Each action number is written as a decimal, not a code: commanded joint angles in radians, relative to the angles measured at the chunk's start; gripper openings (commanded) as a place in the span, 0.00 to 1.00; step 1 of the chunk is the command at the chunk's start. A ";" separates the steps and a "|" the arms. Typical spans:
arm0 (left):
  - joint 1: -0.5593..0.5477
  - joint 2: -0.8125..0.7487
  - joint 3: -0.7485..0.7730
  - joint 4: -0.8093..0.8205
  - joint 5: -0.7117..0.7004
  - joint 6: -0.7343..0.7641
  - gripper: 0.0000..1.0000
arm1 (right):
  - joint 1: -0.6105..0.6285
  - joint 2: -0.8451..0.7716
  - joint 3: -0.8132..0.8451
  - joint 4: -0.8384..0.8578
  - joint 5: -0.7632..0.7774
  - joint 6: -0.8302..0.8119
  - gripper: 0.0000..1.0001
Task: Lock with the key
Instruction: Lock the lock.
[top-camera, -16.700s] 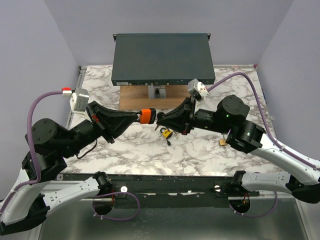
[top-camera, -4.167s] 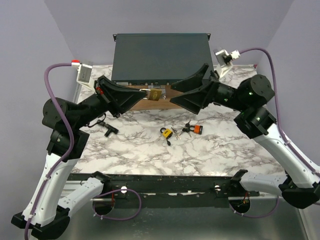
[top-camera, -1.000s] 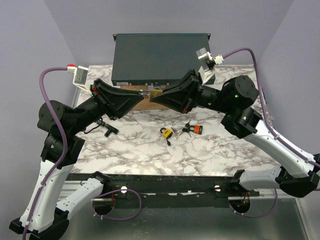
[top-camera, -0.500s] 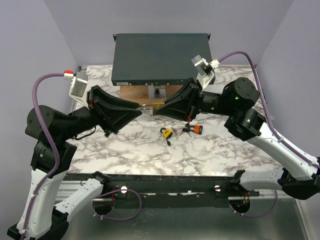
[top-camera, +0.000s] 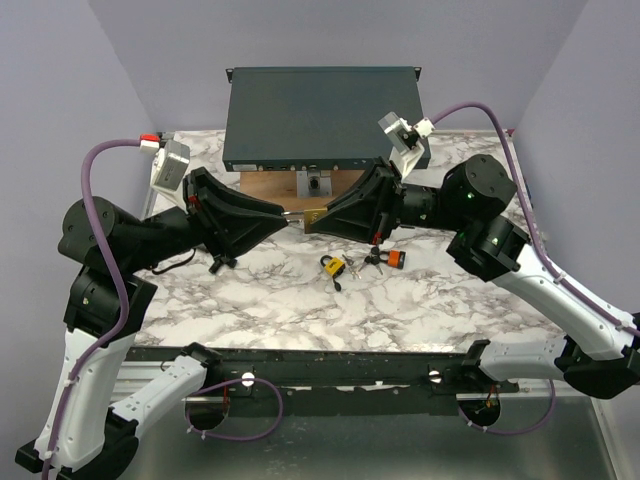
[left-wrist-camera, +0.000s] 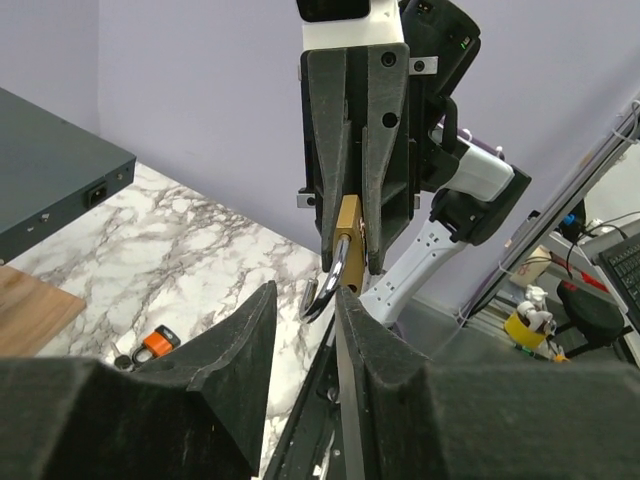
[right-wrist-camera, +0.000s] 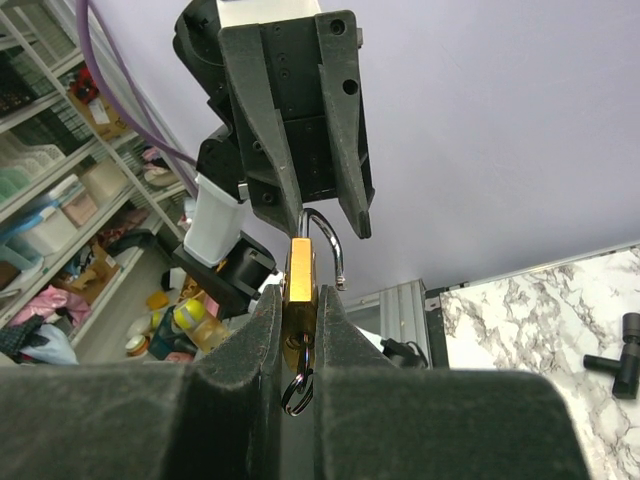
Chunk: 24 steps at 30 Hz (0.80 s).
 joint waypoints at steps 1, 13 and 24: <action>-0.006 -0.004 0.007 -0.015 0.019 0.025 0.27 | 0.006 0.013 0.017 -0.003 -0.026 0.009 0.01; -0.019 -0.013 -0.014 -0.044 0.026 0.025 0.00 | 0.006 0.002 0.015 -0.028 0.040 -0.039 0.01; -0.025 -0.008 -0.009 -0.086 0.027 0.035 0.14 | 0.007 0.007 0.037 -0.038 0.032 -0.057 0.01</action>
